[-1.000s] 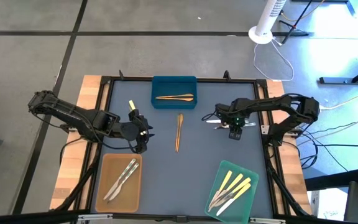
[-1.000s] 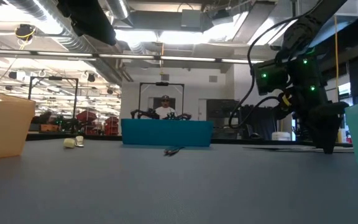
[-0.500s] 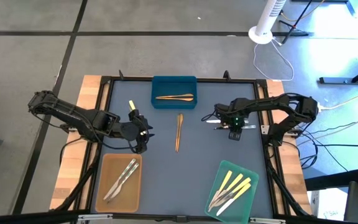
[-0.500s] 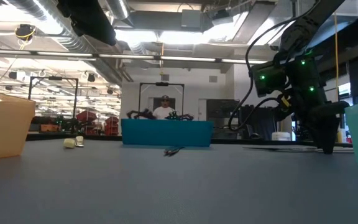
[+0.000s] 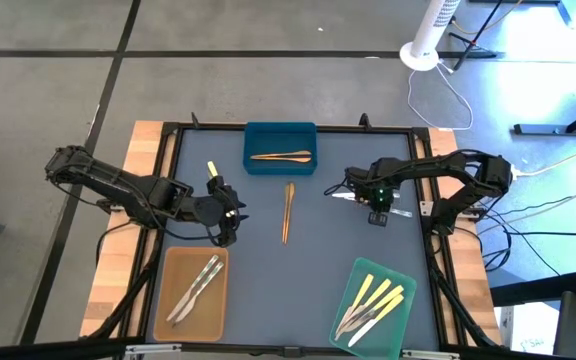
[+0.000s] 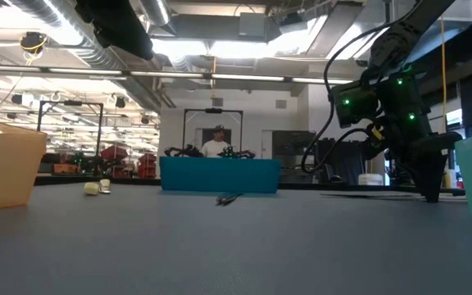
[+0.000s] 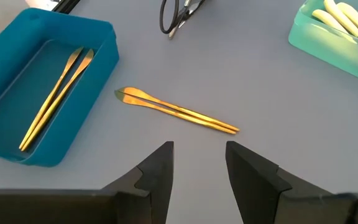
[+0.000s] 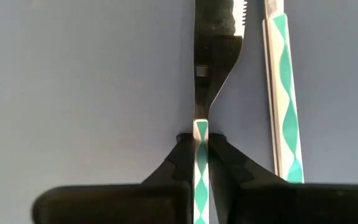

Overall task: Sort silverware by color (type)
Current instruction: Put the green patterned knife into the orange bin

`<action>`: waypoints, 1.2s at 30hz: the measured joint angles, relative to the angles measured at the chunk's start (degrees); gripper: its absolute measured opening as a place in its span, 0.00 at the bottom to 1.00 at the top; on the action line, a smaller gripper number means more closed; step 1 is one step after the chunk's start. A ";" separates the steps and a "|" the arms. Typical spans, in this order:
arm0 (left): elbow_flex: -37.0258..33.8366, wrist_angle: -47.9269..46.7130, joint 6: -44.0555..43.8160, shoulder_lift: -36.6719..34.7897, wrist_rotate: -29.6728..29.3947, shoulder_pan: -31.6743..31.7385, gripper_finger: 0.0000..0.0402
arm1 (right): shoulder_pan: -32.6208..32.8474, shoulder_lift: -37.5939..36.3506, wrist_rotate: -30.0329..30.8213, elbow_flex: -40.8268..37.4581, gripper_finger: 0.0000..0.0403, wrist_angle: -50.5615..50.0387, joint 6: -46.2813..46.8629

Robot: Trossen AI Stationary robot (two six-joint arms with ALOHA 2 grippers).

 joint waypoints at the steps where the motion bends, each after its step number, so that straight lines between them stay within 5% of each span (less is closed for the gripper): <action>1: 0.00 0.00 0.00 0.00 -0.02 -0.02 0.35 | -0.02 0.00 -0.17 0.02 0.03 0.00 -0.28; 28: 0.00 -0.02 0.02 0.02 -0.02 0.00 0.35 | 0.15 0.20 -4.41 5.46 0.00 0.45 -1.53; 36: 0.00 -0.02 0.04 0.02 -0.02 0.00 0.35 | 5.88 0.15 -4.67 5.50 0.00 2.56 -2.41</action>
